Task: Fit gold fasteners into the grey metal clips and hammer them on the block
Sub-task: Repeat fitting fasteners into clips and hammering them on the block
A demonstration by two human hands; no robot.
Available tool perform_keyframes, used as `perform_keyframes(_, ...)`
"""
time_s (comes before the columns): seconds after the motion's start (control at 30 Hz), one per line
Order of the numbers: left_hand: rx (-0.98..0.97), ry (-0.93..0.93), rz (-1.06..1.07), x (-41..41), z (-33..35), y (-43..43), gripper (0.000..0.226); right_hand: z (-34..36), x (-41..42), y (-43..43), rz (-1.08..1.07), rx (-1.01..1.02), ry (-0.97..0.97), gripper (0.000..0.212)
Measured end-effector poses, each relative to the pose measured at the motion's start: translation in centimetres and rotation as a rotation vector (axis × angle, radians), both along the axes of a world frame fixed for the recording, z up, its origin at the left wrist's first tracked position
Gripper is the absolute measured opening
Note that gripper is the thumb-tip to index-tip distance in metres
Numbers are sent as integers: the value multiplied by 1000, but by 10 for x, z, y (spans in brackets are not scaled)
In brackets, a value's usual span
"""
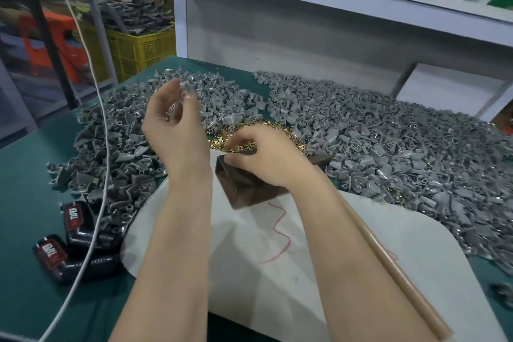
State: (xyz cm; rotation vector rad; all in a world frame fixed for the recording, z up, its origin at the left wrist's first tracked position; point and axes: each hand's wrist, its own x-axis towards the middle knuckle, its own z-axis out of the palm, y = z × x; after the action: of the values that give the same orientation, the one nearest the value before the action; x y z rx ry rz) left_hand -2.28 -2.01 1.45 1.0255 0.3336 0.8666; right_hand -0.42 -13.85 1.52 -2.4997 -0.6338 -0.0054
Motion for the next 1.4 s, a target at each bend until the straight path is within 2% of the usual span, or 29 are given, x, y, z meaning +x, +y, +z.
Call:
perform_keyframes(0.17, -109, 32, -94, 4, -7, -4, 23, -7, 33, 13, -276, -130, -5, 22)
perform_keyframes(0.37, -50, 78, -134, 7, -15, -12, 16, -18, 66, 41, -452, -410, 158, 36)
perform_keyframes(0.47, -56, 87, -160, 8, -17, -14, 14, -20, 76, 50, -452, -432, 257, 48)
perform_keyframes(0.6, -54, 110, -216, 9, -19, -16, 6, -19, 87, 54, -364, -510, 288, 59)
perform_keyframes(0.73, -75, 102, -234, 11, -20, -17, 5, -21, 93, 57, -281, -570, 331, 49)
perform_keyframes(0.83, -74, 115, -226, 11, -22, -17, 8, -23, 94, 58, -268, -543, 283, 38)
perform_keyframes(1.0, -39, 140, -244, 13, -22, -19, 12, -31, 92, 60, -252, -437, 210, 33)
perform_keyframes(1.2, 183, 203, -188, 11, -22, -22, 12, -22, 87, 36, -448, -114, 71, 23)
perform_keyframes(1.3, 343, 224, -152, 9, -23, -24, 7, -17, 78, 28, -411, -26, 6, 19)
perform_keyframes(1.4, 549, 266, -80, 8, -25, -26, 7, -10, 66, 17, -386, 175, -35, 14)
